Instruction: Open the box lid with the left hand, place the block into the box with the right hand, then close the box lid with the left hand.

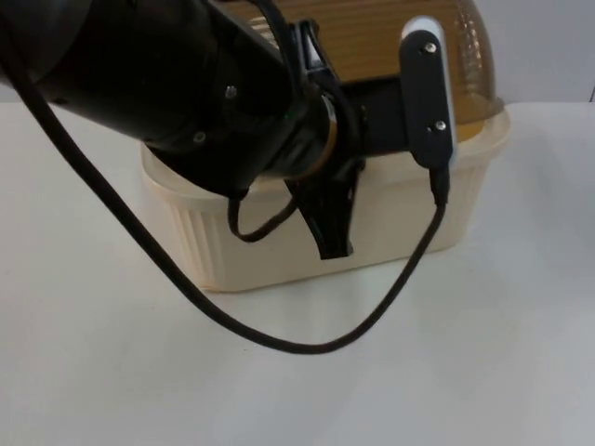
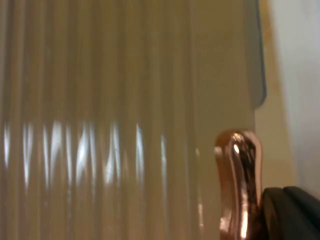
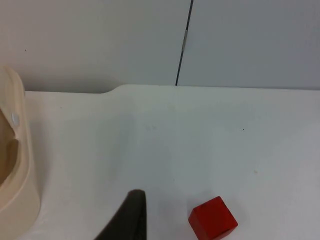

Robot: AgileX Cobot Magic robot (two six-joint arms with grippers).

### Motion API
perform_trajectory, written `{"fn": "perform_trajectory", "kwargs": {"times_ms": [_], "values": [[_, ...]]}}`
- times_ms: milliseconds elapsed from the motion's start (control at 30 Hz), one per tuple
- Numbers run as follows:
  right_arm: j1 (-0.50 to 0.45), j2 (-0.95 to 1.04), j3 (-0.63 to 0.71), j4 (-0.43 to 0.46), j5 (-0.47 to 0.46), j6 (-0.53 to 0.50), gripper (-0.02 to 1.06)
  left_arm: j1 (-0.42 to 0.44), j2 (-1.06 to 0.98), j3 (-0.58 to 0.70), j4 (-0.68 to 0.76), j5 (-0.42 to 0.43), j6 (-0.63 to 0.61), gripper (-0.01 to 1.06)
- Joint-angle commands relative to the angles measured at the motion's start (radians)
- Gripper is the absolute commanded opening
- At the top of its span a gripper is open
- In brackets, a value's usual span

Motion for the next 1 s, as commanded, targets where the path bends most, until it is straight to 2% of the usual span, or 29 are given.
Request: {"fn": "perform_trajectory", "kwargs": {"times_ms": [0, 300, 433, 500, 633, 767, 900, 967], "values": [[0.001, -0.001, -0.008, -0.003, -0.007, 0.004, 1.05, 0.000, -0.002, -0.005, 0.000, 0.030, -0.002, 0.00], [0.001, -0.001, -0.008, -0.003, -0.007, 0.004, 1.05, 0.000, -0.004, -0.006, 0.000, 0.037, -0.002, 0.00], [0.001, -0.001, -0.008, -0.003, -0.007, 0.004, 1.05, 0.000, -0.015, -0.020, -0.024, -0.035, 0.038, 0.00], [0.001, -0.001, -0.008, -0.003, -0.007, 0.004, 1.05, 0.000, -0.017, -0.026, -0.036, -0.040, 0.051, 0.00], [0.001, -0.001, -0.008, -0.003, -0.005, 0.004, 1.05, 0.015, -0.021, -0.088, -0.170, -0.062, 0.206, 0.00], [0.001, -0.001, -0.008, -0.003, -0.003, 0.004, 1.05, 0.060, -0.021, -0.117, -0.248, -0.091, 0.277, 0.00], [0.001, -0.001, -0.008, -0.003, -0.003, 0.004, 1.05, 0.099, -0.023, -0.129, -0.266, -0.091, 0.327, 0.00], [0.001, -0.001, -0.008, -0.003, -0.003, 0.004, 1.05, 0.124, -0.031, -0.142, -0.329, -0.112, 0.381, 0.00]]}}
